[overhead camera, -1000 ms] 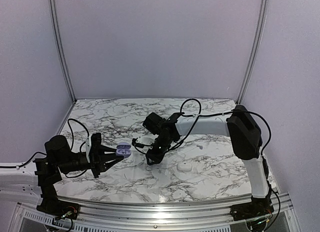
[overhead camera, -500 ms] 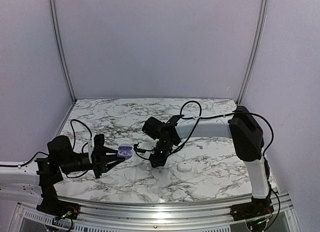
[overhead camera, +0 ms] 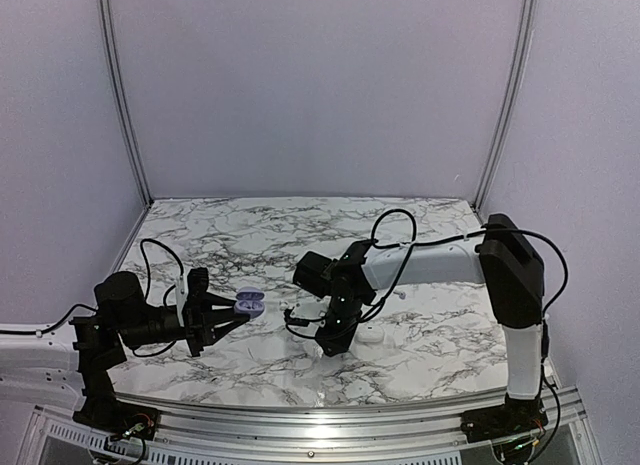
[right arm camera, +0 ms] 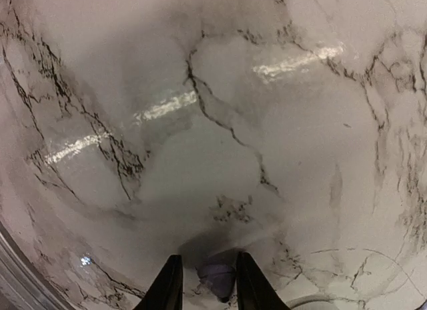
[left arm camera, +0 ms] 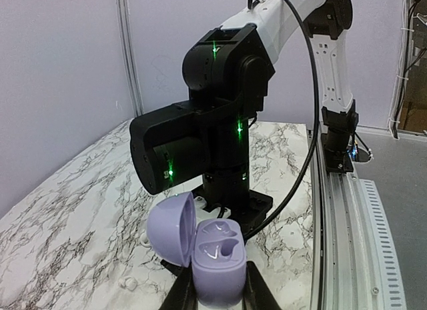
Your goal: Insert the wireless bluetooth earbuds into the charging case
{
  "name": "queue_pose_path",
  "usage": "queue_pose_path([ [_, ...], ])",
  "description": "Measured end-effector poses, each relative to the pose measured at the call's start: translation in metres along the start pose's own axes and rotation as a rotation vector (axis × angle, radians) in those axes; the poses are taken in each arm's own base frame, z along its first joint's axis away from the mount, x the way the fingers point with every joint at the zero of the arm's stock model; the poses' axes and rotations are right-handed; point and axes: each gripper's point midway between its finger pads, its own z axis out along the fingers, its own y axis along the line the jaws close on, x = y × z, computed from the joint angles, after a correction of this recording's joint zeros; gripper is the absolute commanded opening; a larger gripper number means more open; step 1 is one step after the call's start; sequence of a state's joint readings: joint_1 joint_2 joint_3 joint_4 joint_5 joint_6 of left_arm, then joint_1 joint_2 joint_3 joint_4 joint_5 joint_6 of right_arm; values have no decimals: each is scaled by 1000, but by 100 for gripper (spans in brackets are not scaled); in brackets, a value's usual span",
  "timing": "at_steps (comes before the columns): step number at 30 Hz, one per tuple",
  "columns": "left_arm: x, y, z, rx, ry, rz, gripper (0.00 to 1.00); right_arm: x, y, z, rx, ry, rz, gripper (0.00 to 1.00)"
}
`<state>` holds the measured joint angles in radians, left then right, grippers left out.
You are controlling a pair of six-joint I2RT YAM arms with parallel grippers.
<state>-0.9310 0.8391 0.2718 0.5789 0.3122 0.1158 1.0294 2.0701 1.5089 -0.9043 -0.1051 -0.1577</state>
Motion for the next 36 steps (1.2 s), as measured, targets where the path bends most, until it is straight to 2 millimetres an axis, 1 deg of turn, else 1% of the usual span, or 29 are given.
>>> queue_pose_path([
  [6, -1, 1, -1, -3, -5, -2, 4, 10, 3, -2, 29, 83, -8, 31],
  [12, -8, 1, -3, -5, -25, 2, 4, 7, 3, 0, 88, 137, -33, 31],
  [16, -8, 1, -4, -5, -27, 1, 4, 4, 5, -1, 113, 154, -49, 31],
  [21, -11, 0, -5, -6, -36, 4, 4, 0, 4, -2, 142, 165, -52, 38],
  [24, -11, 0, -6, -6, -41, 5, 4, -2, 0, -3, 162, 169, -50, 39],
  [29, -9, 0, -7, -6, -39, 4, 4, -2, -1, -3, 185, 184, -59, 34],
  [34, -10, 0, -7, -6, -42, 5, 4, 0, 3, -1, 192, 196, -73, 24],
  [36, -10, 0, -7, -6, -42, 5, 4, 0, 4, -1, 192, 197, -74, 22],
])
